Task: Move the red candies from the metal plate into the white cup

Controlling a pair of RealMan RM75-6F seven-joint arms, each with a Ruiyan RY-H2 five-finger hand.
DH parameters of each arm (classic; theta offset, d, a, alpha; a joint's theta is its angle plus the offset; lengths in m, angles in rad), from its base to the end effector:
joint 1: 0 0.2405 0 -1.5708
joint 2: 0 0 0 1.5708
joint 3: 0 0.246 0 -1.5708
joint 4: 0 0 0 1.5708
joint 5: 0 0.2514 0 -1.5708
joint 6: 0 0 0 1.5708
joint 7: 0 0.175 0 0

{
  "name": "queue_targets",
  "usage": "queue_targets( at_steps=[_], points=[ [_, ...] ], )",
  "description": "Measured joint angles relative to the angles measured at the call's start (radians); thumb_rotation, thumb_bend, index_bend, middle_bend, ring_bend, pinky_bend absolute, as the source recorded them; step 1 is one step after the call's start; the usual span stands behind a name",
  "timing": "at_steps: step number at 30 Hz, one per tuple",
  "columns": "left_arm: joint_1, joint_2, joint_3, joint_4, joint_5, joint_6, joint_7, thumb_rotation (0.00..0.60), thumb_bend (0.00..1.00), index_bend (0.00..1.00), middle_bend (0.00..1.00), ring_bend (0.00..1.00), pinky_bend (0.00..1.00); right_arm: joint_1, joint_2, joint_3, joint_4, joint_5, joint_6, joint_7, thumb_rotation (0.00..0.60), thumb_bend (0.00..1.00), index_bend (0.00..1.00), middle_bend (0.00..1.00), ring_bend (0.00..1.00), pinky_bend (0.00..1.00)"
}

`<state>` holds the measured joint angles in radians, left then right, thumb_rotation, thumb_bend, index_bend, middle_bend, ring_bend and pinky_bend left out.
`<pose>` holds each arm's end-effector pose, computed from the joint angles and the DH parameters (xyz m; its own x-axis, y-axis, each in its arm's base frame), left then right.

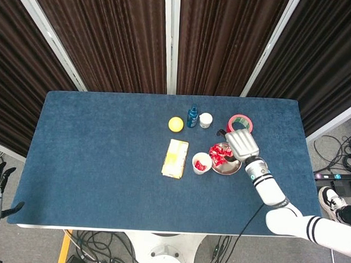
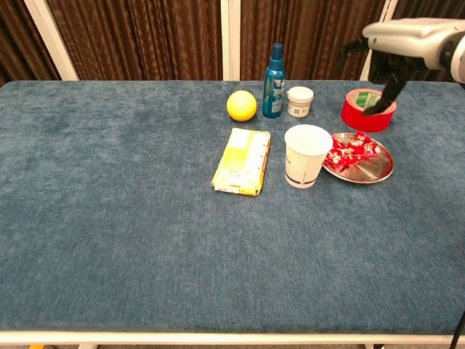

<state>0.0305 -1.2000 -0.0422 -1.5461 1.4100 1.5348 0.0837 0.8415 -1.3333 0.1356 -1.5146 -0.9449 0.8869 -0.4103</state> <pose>-0.3571 0.1725 0.1096 0.4545 0.0207 0.8905 0.8731 0.1877 -0.4500 -0.1598 -0.4147 -0.0075 0.5886 -0.2428 0.7711 -0.7982 -0.3254 0.5069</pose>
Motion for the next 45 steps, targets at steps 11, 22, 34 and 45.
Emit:
queue_targets(
  at_steps=[11, 22, 34, 45],
  points=[
    [-0.001, 0.007, 0.004, -0.026, 0.007, 0.001, 0.024, 0.6, 0.0, 0.22, 0.17, 0.09, 0.16, -0.022, -0.12, -0.068, 0.177, -0.008, -0.051, -0.024, 0.6, 0.01, 0.45, 0.98, 0.93, 1.0],
    [-0.004, 0.002, 0.006, -0.028, 0.005, -0.009, 0.028, 0.6, 0.0, 0.22, 0.17, 0.09, 0.16, -0.019, -0.216, -0.051, 0.299, 0.002, -0.112, 0.018, 0.6, 0.02, 0.48, 0.98, 0.94, 1.0],
    [0.001, -0.005, 0.007, -0.011, -0.005, -0.012, 0.015, 0.6, 0.0, 0.22, 0.17, 0.09, 0.16, 0.015, -0.306, -0.033, 0.423, 0.031, -0.178, -0.006, 0.6, 0.09, 0.49, 0.98, 0.94, 1.0],
    [0.003, -0.012, 0.007, 0.002, -0.006, -0.012, 0.004, 0.6, 0.0, 0.22, 0.17, 0.09, 0.16, 0.018, -0.318, -0.028, 0.44, 0.052, -0.187, -0.03, 0.6, 0.21, 0.53, 0.98, 0.94, 1.0]
  ],
)
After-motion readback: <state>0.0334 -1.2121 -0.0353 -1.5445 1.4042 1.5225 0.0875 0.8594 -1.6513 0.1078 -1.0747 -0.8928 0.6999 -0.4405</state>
